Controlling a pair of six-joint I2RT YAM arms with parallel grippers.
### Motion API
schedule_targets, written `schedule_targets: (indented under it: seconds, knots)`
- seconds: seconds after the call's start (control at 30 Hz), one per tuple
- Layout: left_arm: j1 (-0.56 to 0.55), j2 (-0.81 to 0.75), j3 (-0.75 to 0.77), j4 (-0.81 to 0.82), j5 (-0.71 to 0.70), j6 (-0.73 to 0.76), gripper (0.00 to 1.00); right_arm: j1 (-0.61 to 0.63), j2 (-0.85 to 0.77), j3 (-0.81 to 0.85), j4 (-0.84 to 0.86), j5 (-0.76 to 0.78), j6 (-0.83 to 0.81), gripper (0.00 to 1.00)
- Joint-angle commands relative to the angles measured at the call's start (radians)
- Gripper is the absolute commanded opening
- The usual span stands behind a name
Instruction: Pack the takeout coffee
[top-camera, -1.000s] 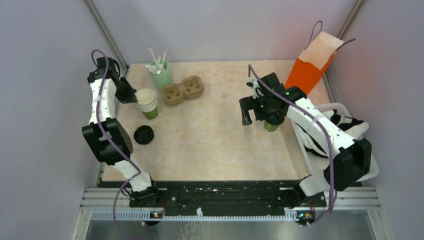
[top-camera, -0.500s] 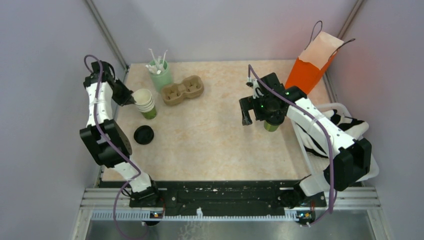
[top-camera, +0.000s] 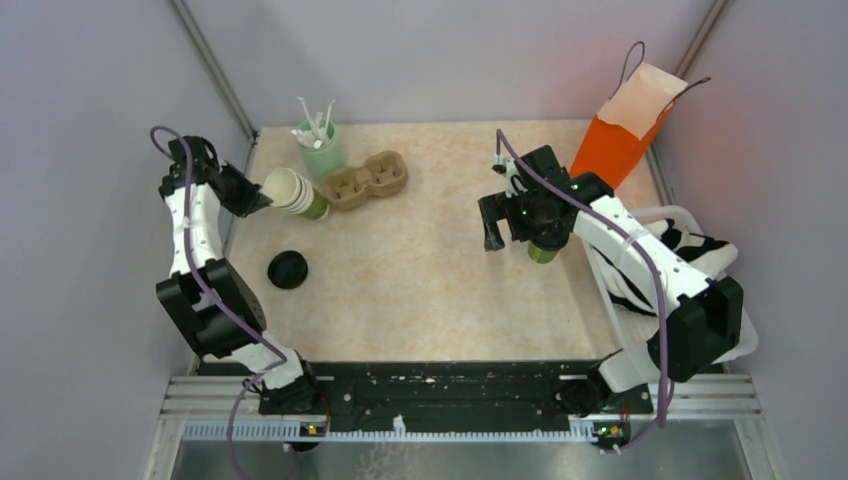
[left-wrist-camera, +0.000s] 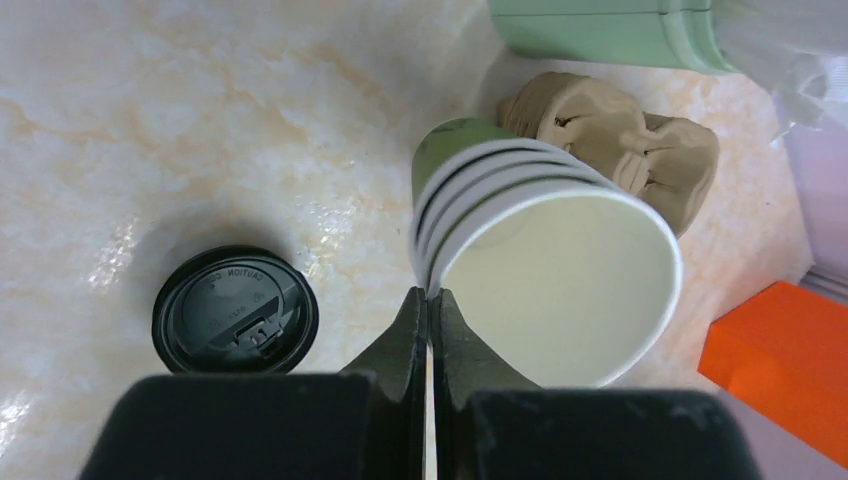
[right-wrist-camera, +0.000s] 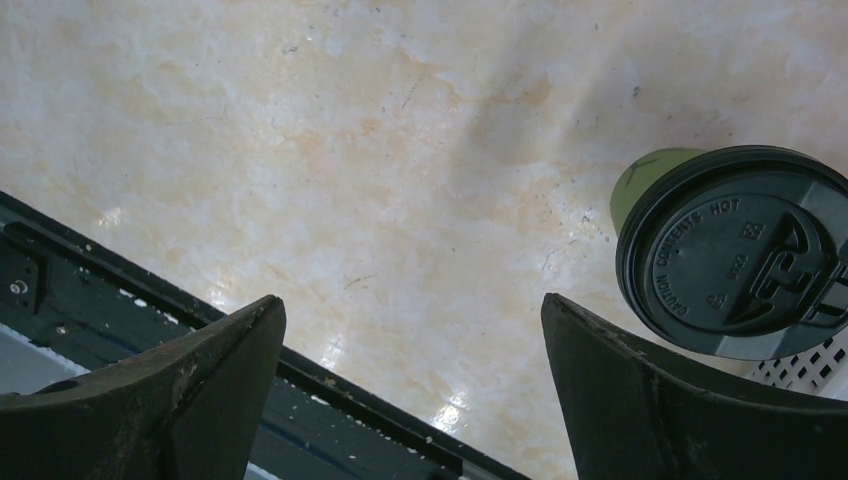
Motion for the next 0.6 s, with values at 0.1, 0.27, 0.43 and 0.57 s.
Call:
schedule_targets:
  seconds: [0.1, 0.27, 0.43, 0.57]
  knots:
    - [0.027, -0.003, 0.037, 0.014, 0.159, -0.028, 0.00, 0.011, 0.001, 0.043, 0.024, 0.000, -0.011, 0.98]
    - [-0.028, 0.025, 0.127, -0.059, -0.001, 0.038, 0.00, 0.010, 0.003, 0.043, 0.026, -0.006, -0.010, 0.98]
    - [-0.037, 0.019, 0.130, -0.063, -0.022, 0.052, 0.00, 0.010, 0.003, 0.042, 0.024, -0.005, -0.010, 0.98]
    - [-0.047, 0.012, 0.212, -0.112, -0.054, 0.081, 0.00, 0.010, 0.001, 0.043, 0.025, -0.001, -0.010, 0.98]
